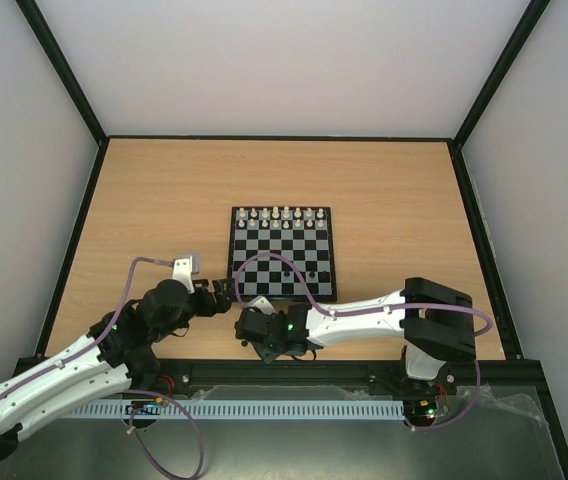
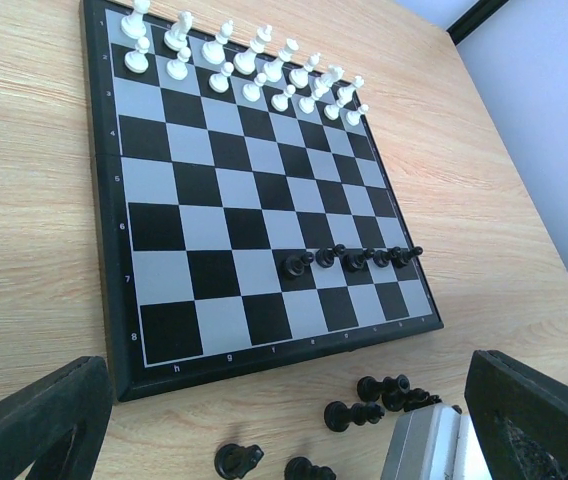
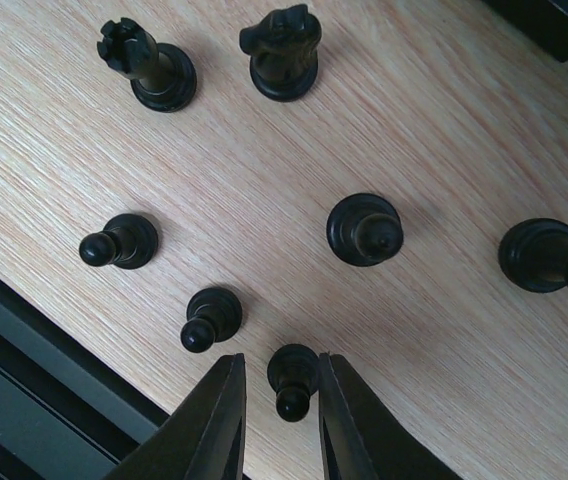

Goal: Set up the chess pieces on the board
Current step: Pick up the chess piece at the center of the board.

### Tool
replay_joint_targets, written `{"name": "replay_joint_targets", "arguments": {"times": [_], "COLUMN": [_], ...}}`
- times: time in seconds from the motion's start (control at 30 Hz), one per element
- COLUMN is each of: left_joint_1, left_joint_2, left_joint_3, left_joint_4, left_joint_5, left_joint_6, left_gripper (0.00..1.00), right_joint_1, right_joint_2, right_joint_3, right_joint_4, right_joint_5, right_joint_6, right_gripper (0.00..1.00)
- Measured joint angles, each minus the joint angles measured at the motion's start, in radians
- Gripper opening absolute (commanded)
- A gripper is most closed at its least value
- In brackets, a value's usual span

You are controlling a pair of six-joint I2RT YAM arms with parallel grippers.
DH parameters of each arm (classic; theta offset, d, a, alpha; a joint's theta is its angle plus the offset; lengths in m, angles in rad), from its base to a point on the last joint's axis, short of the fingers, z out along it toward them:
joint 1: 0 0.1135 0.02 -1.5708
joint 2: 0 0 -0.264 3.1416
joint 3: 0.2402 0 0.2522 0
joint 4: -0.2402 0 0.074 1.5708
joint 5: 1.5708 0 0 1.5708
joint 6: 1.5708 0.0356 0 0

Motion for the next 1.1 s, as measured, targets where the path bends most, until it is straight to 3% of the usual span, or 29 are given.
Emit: {"name": "replay_joint_targets", "arguments": {"times": [0.77, 1.1], "left_joint_1": [0.000, 0.000], "left_joint_2": [0.023, 0.033], "left_joint_3": [-0.002, -0.002], "left_joint_4": [0.001, 0.008], "left_joint_5": [0.008, 0.011], "left_joint_6": [0.001, 0.001], "left_gripper": [0.99, 1.00], "right_joint_1": [0.000, 0.000], "right_joint_2": [0.013, 0.018], "right_joint_3": [0.000, 0.000], "right_joint_4": [-0.016, -0.016], "right_joint_5": [0.026, 0.026], "right_joint_6": [-0.001, -0.005], "right_gripper": [0.16, 0.06]}}
